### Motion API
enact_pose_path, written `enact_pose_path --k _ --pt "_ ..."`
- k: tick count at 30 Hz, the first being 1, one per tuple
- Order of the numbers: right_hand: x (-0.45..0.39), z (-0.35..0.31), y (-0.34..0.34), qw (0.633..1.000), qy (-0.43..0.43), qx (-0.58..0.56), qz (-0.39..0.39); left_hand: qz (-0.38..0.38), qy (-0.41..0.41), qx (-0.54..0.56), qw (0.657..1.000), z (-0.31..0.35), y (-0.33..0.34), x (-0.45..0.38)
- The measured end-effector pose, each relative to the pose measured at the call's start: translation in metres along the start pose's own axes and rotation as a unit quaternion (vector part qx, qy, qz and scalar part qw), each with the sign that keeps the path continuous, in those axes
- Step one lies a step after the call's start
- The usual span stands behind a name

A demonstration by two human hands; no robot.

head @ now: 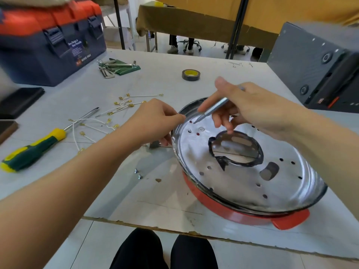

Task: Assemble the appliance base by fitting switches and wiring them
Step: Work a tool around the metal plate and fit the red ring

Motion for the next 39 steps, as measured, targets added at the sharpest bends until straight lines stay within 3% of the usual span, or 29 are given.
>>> enact_pose_path --k 9,24,35,39 --pt "-0.028 0.026 0.006 0.993 0.039 -0.083 0.075 -0.004 -0.009 -0.020 1.000 -0.005 0.010 -0.003" --pt "-0.025 0.023 0.010 0.993 0.039 -0.086 0.066 -0.004 -0.014 -0.025 1.000 -0.002 0.010 0.000" --pt "-0.038 -0.020 0.020 0.990 0.033 0.134 -0.001 0.004 -0.016 -0.025 1.000 0.001 0.009 0.001" --pt "-0.046 -0.034 0.027 0.960 0.054 0.275 -0.029 0.004 -0.015 -0.022 1.000 0.002 0.009 0.001"
Point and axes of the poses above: each hand's wrist, its own x-axis away from the middle knuckle, its own y-axis out of the palm, z = x × y, the point moved 4 cm from there along -x, towards the middle knuckle, and after that the axes turned 10 degrees about -x, right-handed, at the moved point
